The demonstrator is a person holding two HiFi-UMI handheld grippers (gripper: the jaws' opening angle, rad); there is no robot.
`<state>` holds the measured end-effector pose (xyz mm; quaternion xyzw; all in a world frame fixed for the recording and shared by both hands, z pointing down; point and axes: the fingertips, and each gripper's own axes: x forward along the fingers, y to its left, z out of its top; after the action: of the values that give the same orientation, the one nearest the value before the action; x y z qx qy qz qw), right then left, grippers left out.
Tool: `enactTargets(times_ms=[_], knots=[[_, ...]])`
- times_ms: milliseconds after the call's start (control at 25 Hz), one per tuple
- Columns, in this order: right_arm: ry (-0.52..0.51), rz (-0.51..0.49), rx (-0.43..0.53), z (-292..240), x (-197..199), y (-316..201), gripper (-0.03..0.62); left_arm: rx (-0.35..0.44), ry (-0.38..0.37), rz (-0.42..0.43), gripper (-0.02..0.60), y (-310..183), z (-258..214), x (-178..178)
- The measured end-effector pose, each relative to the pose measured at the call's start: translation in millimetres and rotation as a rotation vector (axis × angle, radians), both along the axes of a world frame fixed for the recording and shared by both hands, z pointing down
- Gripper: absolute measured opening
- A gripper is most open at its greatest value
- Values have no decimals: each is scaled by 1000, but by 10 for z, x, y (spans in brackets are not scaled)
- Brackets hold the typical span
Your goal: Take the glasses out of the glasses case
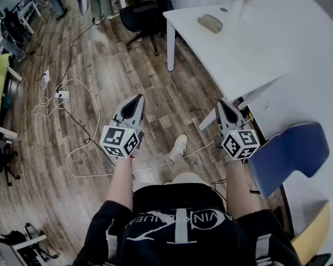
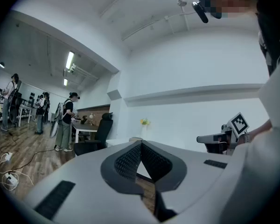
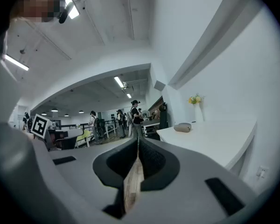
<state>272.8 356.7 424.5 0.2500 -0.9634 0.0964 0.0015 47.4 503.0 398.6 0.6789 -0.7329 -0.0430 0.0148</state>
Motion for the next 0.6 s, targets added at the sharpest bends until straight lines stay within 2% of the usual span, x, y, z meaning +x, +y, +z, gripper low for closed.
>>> enactTargets(times_ms=[280, 600], knots=[[47, -10, -3, 79, -405, -481, 31, -7, 41, -17, 14, -528, 70, -445], [72, -1, -22, 59, -679, -1295, 31, -35, 64, -12, 12, -1417, 111, -812]])
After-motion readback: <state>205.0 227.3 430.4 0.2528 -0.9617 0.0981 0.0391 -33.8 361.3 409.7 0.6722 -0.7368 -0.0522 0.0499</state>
